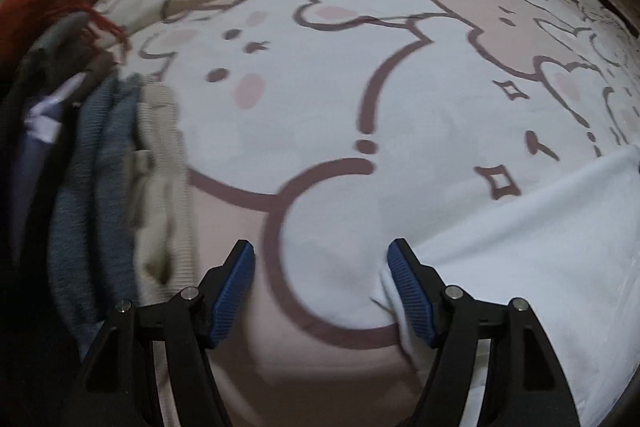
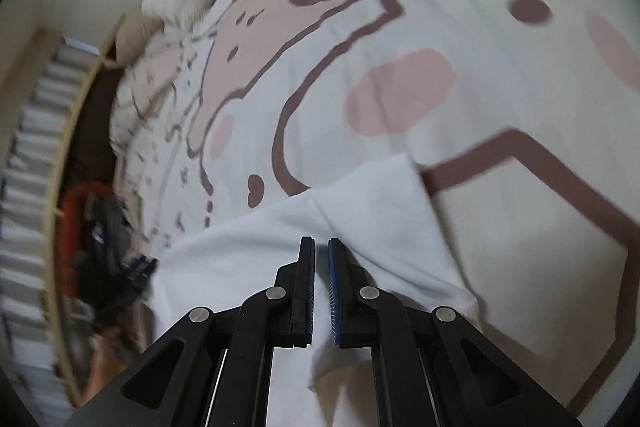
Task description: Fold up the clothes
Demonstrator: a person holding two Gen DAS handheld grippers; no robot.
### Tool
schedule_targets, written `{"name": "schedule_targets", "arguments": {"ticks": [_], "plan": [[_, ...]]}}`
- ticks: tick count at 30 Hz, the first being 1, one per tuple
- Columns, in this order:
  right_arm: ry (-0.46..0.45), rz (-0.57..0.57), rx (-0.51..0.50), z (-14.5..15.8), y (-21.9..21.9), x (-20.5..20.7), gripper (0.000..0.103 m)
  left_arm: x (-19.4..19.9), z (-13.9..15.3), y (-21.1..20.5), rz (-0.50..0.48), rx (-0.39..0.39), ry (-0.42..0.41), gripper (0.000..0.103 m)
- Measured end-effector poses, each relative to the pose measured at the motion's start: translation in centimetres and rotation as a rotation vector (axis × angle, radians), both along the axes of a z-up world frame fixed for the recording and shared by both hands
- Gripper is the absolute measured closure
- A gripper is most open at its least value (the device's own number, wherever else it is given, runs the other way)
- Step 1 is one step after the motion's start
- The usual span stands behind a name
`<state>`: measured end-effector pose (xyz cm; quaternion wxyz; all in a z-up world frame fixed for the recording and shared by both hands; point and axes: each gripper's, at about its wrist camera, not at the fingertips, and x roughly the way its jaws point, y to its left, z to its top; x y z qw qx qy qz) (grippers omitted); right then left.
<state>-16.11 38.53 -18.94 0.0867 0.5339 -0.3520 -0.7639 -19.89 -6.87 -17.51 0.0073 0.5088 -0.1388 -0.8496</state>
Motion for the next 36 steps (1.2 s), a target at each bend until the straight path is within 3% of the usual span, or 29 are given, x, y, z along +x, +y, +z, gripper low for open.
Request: {"name": "schedule_targets", "arguments": {"ticks": [2,6,10,12,13,14,16,18,21,25,28,33,34,35,36], "plan": [[0.025,-0.026,-0.008,0.6,0.7,0.7,0.097,-0.1,0.3,-0.5,0.036,-0.11,0.049,0.037],[0.076,-0.078,-0.025,1.7,2.0,2.1,0.097,0.4,2.8,-2.4,0.074,0.072,0.054,0.038],[0.121,-0.122,-0.042,3.1,2.9,3.7,0.097,2.5,5.2,0.3,-0.05,0.194,0.082,0.036],[0.126,-0.099,-0.055,3.5,2.4,4.5,0.097,3.6,4.5,2.3,-0.119,0.198,0.051,0.036],[0.12,-0.063,-0.065,3.4,1.7,4.7,0.097,4.1,4.1,3.4,-0.154,0.197,0.036,0.035],[0.114,-0.028,-0.075,3.3,1.0,4.9,0.097,4.6,2.9,4.4,-0.187,0.137,0.027,0.035],[0.072,0.005,0.003,2.5,0.4,5.6,0.097,4.7,0.9,5.4,-0.21,0.052,0.012,0.035],[0.026,0.012,0.091,1.5,0.6,6.3,0.097,5.3,0.0,5.3,-0.22,0.021,0.025,0.034],[0.017,-0.102,0.004,0.7,4.0,8.7,0.097,7.0,2.2,7.4,-0.274,0.081,0.058,0.035],[0.039,-0.189,0.019,2.2,6.7,12.0,0.097,9.3,5.1,10.1,-0.347,0.162,0.102,0.035],[0.033,-0.149,0.017,2.7,6.2,13.7,0.097,11.1,7.2,12.2,-0.402,0.224,0.134,0.035],[0.049,-0.139,0.087,2.3,5.0,15.0,0.097,14.8,7.0,20.5,-0.595,0.348,0.095,0.035],[0.049,-0.155,0.052,1.9,5.2,15.2,0.093,15.5,6.6,22.3,-0.623,0.357,0.091,0.035],[0.05,-0.17,0.014,1.5,5.3,15.4,0.077,16.1,5.9,24.0,-0.647,0.373,0.083,0.035],[0.05,-0.186,-0.024,1.2,5.5,15.6,0.067,16.6,5.2,25.7,-0.67,0.389,0.074,0.035]]}}
